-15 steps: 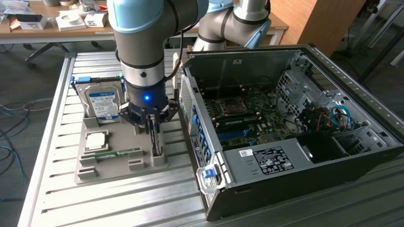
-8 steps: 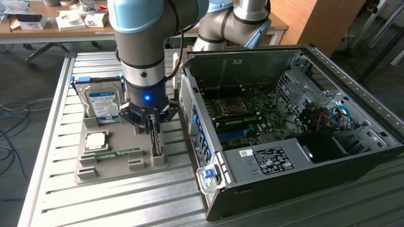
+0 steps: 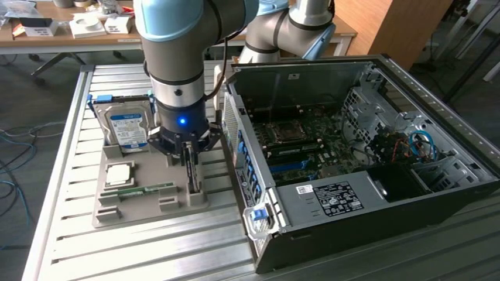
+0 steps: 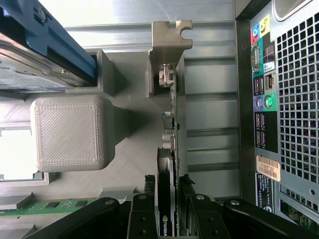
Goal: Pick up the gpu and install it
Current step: 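Pick up the gpu and move the gpu toward the slot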
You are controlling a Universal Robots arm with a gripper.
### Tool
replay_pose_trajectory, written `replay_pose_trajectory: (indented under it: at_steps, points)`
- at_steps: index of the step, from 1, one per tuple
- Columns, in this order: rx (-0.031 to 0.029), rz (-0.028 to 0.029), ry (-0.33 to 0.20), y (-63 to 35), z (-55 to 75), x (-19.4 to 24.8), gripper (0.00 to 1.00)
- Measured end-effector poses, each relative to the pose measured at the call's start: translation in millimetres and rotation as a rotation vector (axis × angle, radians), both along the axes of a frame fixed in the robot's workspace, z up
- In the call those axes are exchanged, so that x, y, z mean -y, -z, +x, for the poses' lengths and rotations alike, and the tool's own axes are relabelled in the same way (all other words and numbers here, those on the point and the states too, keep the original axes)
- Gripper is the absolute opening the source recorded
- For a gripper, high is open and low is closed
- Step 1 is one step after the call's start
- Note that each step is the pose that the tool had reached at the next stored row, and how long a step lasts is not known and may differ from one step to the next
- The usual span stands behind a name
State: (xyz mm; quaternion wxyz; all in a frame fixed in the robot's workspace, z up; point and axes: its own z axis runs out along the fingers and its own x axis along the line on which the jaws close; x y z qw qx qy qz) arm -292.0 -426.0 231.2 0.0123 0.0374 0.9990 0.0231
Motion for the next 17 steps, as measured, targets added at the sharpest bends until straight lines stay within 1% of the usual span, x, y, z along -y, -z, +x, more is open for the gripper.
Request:
replay_pose_trajectory:
  at_steps: [9,10,11,17]
  points:
    - [0.0,0.0,0.0,0.0,0.0,0.0,0.33]
    - [-0.0001,-0.0001,0.0,0.0,0.0,0.0,0.32]
    - [-0.0001,-0.0001,0.0,0.0,0.0,0.0,0.26]
    - [-0.0001,-0.0001,0.0,-0.1,0.0,0.0,0.26]
